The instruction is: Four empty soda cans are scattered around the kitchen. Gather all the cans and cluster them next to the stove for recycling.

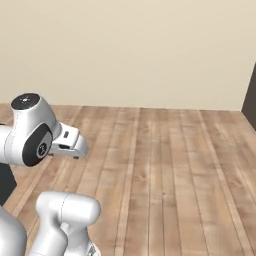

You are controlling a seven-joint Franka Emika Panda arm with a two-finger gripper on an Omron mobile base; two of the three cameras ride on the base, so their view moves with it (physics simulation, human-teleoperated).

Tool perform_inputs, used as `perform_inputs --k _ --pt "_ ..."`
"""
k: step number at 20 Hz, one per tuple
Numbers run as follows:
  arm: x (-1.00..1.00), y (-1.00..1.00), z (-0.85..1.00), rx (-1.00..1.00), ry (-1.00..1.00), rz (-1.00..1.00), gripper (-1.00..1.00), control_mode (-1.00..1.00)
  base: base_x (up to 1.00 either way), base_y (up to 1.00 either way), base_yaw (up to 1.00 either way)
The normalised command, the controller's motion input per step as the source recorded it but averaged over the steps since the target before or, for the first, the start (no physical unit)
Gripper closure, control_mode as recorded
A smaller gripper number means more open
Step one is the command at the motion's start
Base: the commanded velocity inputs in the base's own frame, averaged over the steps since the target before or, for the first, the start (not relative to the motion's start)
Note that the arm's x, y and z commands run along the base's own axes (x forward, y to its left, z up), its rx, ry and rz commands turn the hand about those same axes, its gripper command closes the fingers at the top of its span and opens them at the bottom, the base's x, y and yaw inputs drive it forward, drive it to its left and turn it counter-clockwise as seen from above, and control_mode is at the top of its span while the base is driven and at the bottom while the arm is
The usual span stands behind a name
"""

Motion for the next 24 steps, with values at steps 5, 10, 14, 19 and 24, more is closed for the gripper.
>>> perform_inputs --k 5,10,14,19,24 --pt "0.0 0.0 0.0 0.0 0.0 0.0 -1.0 1.0 1.0 0.08 0.0" --pt "0.0 0.0 0.0 0.0 0.0 0.0 -1.0 1.0 0.96 0.07 0.02" --pt "0.0 0.0 0.0 0.0 0.0 0.0 -1.0 1.0 0.52 0.0 0.33" --pt "0.0 0.0 0.0 0.0 0.0 0.0 -1.0 1.0 0.01 0.0 0.5" --pt "0.0 0.0 0.0 0.0 0.0 0.0 -1.0 1.0 -0.05 0.0 0.5"
